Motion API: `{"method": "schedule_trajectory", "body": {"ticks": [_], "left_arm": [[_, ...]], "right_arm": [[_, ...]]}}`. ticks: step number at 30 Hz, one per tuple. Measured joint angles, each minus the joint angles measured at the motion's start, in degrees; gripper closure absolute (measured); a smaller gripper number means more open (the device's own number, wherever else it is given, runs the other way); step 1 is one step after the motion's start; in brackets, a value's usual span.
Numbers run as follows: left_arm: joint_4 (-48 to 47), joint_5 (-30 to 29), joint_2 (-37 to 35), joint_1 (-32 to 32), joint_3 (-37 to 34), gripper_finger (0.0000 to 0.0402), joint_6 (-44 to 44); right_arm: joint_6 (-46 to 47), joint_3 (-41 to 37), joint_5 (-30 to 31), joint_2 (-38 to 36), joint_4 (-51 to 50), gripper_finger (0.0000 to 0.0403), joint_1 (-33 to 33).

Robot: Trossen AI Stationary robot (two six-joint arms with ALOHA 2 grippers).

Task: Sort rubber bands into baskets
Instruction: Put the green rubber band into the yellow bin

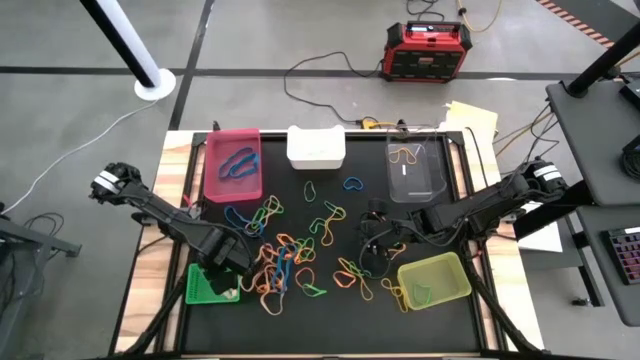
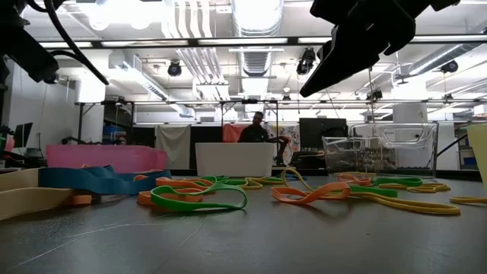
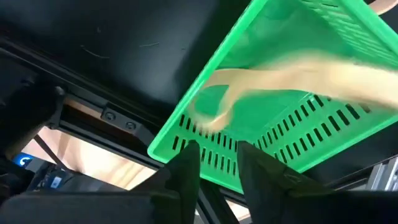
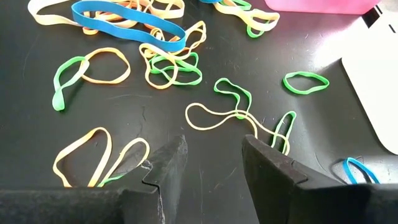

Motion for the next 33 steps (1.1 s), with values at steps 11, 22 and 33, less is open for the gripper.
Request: {"method": "schedule_trajectory", "body": {"ticks": [11,22,33], "left_arm": [[2.5,-11.6,0.0,0.0,6.9,0.0283,10.6],[15.7,-32.6,0.0,3.4,20.4,0.0288,40.1],[26.8,-32.2,-1.9,18.7,14.6,0.0317,63.3]], "right_arm": [[0.4,0.0,0.0,-0.8,-2.5,0.0252,0.0],[5.7,0.0,-4.1,-6.6,-12.5,0.0252,0.2],[0.3,0.0,-2.7,-7.0,-12.3,0.0252,-1.1]]}}
